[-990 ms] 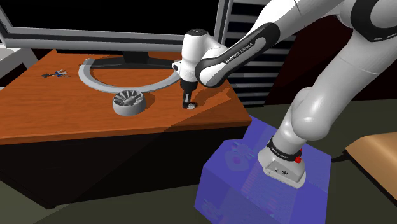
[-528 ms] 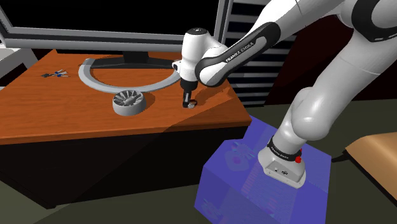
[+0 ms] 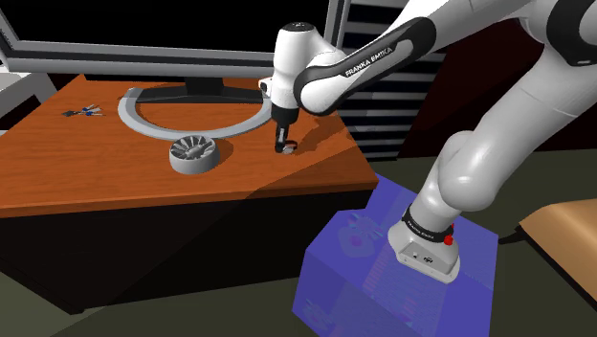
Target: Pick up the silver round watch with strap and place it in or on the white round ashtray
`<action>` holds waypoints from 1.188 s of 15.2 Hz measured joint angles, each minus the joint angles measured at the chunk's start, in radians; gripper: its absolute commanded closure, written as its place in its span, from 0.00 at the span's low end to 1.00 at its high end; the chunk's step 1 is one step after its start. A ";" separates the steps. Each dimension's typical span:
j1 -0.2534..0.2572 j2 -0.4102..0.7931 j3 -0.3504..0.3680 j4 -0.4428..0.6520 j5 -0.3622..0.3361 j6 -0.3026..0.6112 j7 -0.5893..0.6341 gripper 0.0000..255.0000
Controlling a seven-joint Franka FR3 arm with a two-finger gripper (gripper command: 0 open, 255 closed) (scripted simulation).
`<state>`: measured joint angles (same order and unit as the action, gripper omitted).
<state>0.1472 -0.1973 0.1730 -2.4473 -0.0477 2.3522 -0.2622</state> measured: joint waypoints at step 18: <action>0.010 -0.019 0.010 0.212 0.012 -0.232 0.005 1.00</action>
<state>0.1574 -0.2163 0.1834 -2.2357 -0.0360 2.1205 -0.2577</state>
